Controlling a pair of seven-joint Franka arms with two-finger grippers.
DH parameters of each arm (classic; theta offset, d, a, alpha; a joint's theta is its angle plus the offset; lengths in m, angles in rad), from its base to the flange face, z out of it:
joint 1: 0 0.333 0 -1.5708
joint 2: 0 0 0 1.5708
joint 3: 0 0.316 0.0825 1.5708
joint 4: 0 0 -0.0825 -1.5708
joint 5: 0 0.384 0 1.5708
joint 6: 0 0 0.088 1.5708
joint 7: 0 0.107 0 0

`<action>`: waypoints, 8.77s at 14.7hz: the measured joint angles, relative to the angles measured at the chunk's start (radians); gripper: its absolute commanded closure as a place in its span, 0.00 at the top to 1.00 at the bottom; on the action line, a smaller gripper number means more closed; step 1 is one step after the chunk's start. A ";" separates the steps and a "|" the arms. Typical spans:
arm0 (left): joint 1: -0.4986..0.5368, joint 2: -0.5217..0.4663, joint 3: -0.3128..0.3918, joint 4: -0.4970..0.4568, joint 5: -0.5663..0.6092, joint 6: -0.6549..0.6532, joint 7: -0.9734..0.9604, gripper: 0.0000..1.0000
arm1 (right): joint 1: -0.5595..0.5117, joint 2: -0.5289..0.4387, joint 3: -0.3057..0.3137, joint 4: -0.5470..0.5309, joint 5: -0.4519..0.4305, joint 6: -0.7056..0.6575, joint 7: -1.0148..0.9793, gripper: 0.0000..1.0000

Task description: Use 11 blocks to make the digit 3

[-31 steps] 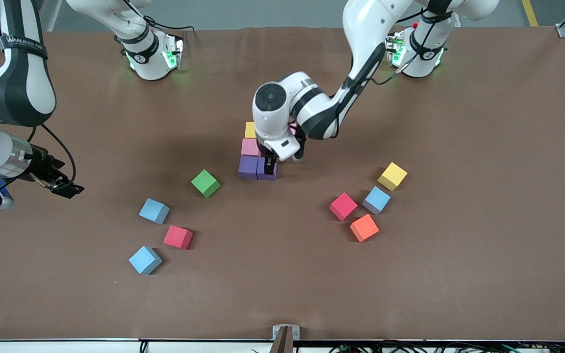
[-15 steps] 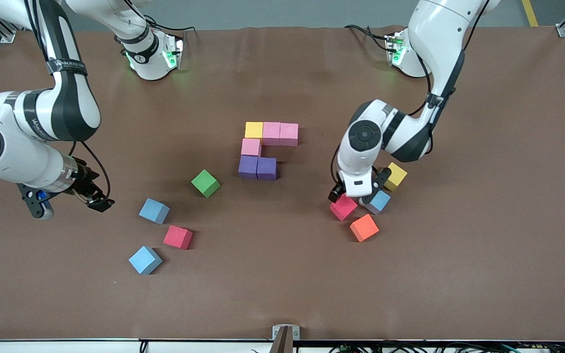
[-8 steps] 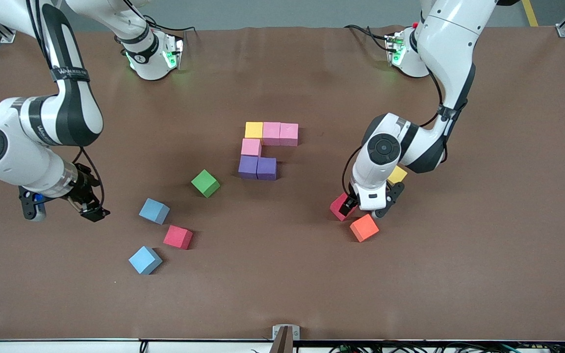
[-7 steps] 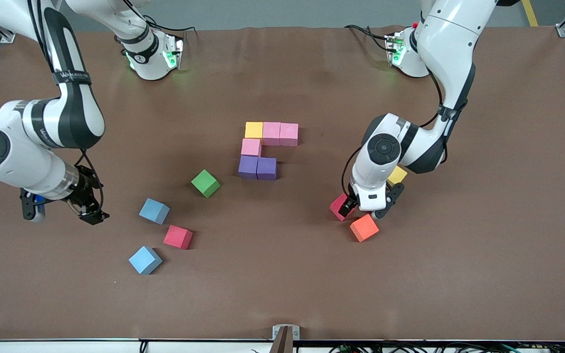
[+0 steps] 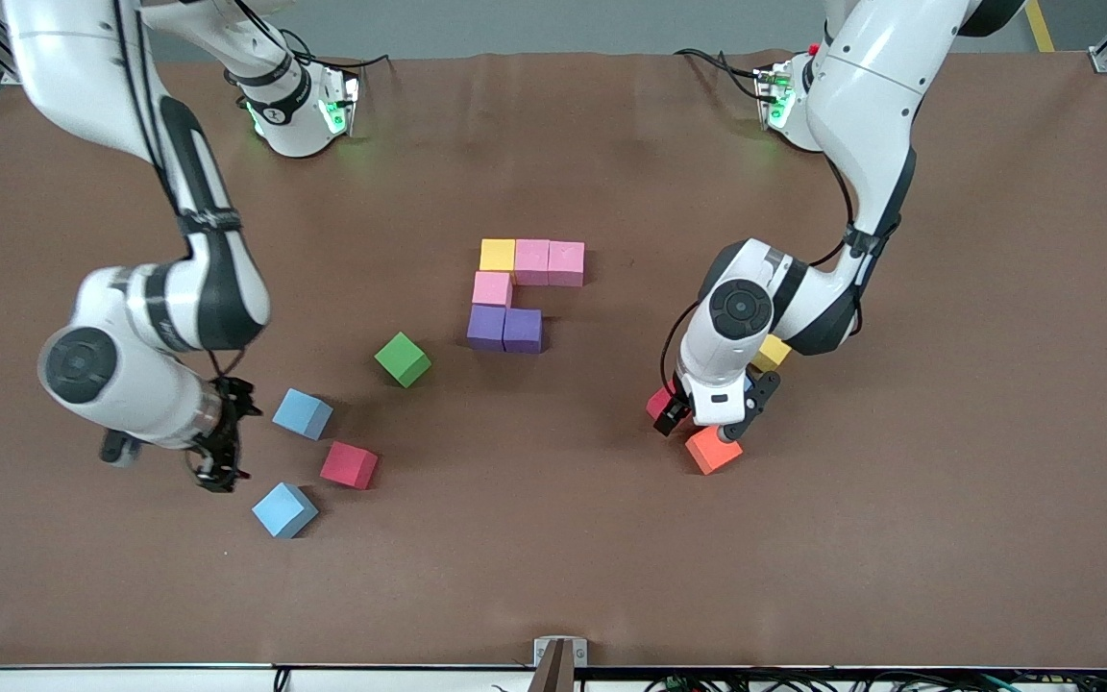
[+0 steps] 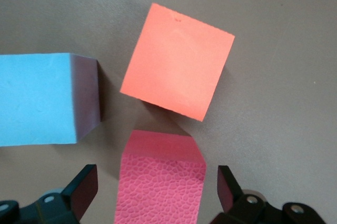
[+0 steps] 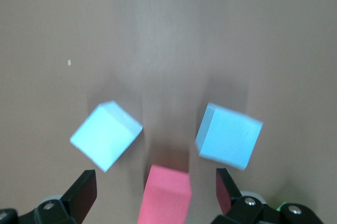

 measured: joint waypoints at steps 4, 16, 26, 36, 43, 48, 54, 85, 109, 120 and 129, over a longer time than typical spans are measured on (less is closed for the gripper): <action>-0.006 0.023 -0.003 0.020 0.000 0.000 0.000 0.39 | 0.055 0.060 0.004 0.046 0.016 0.000 0.032 1.00; -0.118 0.011 -0.009 0.029 0.000 -0.071 -0.510 0.30 | 0.068 0.172 0.046 0.046 0.065 0.083 0.020 1.00; -0.269 0.011 -0.010 0.009 0.000 -0.074 -1.049 0.30 | 0.052 0.180 0.045 0.056 0.077 0.104 0.020 1.00; -0.325 0.018 -0.011 0.019 0.000 -0.073 -1.073 0.30 | 0.054 0.180 0.045 0.058 0.077 0.105 0.020 1.00; -0.325 0.052 -0.009 0.073 0.000 -0.072 -1.102 0.31 | 0.047 0.192 0.040 0.057 0.077 0.126 0.021 0.97; -0.331 0.059 -0.009 0.084 0.000 -0.072 -1.102 0.31 | 0.044 0.219 0.039 0.057 0.077 0.139 0.021 0.84; -0.343 0.064 -0.009 0.090 -0.001 -0.072 -1.108 0.32 | 0.043 0.221 0.039 0.059 0.077 0.141 0.019 0.04; 0.026 -0.216 0.004 0.057 -0.071 -0.355 0.062 1.00 | 0.354 0.085 0.054 -0.043 0.018 0.125 -1.077 0.01; 0.093 0.115 0.005 0.257 -0.012 -0.167 0.379 1.00 | 0.433 0.036 0.068 -0.263 0.006 0.347 -1.180 0.01; 0.092 0.149 0.004 0.250 -0.011 -0.168 0.428 0.87 | 0.435 0.037 0.066 -0.275 0.006 0.347 -1.208 0.01; 0.092 0.154 0.004 0.250 -0.011 -0.168 0.429 0.41 | 0.435 0.039 0.066 -0.276 0.006 0.345 -1.209 0.01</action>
